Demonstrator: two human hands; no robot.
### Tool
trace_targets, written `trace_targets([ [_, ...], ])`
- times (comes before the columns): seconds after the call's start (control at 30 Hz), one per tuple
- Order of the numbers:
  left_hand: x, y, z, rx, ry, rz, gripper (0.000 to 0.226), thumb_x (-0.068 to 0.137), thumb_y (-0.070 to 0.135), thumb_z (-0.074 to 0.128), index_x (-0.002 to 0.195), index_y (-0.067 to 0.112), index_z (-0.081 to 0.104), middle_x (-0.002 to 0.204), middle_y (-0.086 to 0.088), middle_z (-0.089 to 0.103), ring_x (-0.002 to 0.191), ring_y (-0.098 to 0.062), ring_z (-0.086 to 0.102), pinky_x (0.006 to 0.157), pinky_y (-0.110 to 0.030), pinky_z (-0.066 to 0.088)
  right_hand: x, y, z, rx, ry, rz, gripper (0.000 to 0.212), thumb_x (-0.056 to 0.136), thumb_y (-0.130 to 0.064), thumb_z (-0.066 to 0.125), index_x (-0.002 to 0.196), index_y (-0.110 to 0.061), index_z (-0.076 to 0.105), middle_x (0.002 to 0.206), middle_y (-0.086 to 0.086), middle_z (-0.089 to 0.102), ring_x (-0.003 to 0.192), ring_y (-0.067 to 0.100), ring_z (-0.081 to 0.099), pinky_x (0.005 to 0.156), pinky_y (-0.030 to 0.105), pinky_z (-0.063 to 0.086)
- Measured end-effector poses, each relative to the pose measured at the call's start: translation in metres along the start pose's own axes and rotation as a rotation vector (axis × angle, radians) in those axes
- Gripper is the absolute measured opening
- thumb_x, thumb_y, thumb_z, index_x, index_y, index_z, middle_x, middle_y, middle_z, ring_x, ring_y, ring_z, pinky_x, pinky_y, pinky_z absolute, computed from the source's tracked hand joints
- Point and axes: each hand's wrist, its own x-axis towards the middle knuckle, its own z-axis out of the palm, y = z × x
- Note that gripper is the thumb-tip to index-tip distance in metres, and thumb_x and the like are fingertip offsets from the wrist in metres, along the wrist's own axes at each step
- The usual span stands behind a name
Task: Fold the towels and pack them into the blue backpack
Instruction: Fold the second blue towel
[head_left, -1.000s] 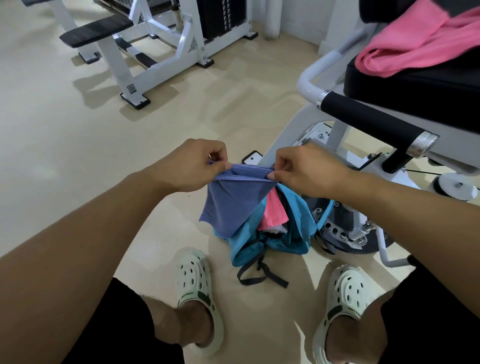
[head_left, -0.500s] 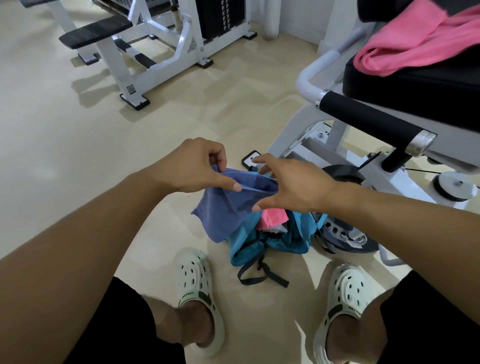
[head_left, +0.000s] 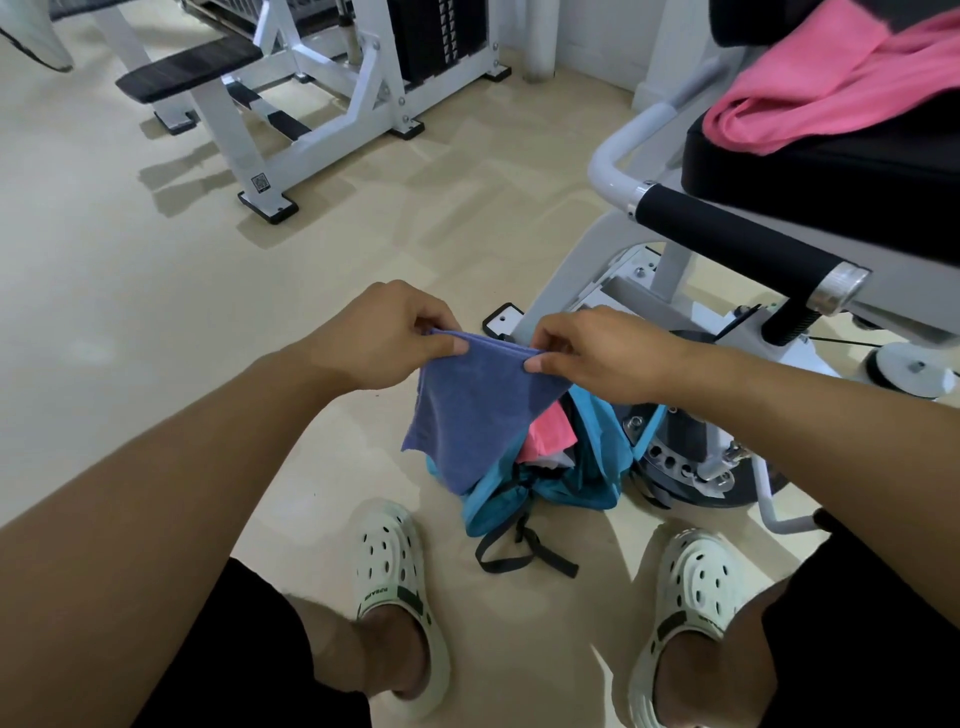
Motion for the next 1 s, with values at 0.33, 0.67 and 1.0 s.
trace_targets([
  [0.33, -0.006, 0.030, 0.005, -0.252, -0.041, 0.110, 0.037, 0.062, 0.009, 0.095, 0.086, 0.014, 0.067, 0.071, 0.000, 0.065, 0.055, 0.000, 0.052, 0.057, -0.012, 0.043, -0.009, -0.032, 0.008, 0.095, 0.155, -0.182, 0.026, 0.090, -0.052, 0.067, 0.084, -0.030, 0.057, 0.062, -0.008, 0.053, 0.061, 0.010, 0.050, 0.056, 0.036, 0.039],
  [0.67, 0.003, 0.016, 0.025, -0.071, -0.223, 0.101, 0.031, 0.071, 0.027, 0.092, 0.084, 0.012, 0.068, 0.080, -0.005, 0.067, 0.073, -0.020, 0.059, 0.070, -0.038, 0.050, -0.016, -0.027, -0.012, 0.301, 0.058, -0.219, 0.014, 0.091, -0.026, 0.075, 0.093, -0.018, 0.063, 0.079, -0.004, 0.064, 0.072, 0.007, 0.055, 0.062, 0.017, 0.041],
  [1.0, 0.008, 0.017, 0.026, -0.082, -0.214, 0.124, 0.045, 0.066, 0.038, 0.093, 0.087, 0.010, 0.064, 0.079, -0.010, 0.065, 0.069, -0.017, 0.059, 0.063, -0.035, 0.047, -0.021, -0.029, -0.008, 0.343, 0.087, -0.192, 0.031, 0.095, -0.040, 0.067, 0.081, -0.017, 0.052, 0.068, -0.002, 0.053, 0.063, 0.008, 0.046, 0.060, 0.023, 0.037],
])
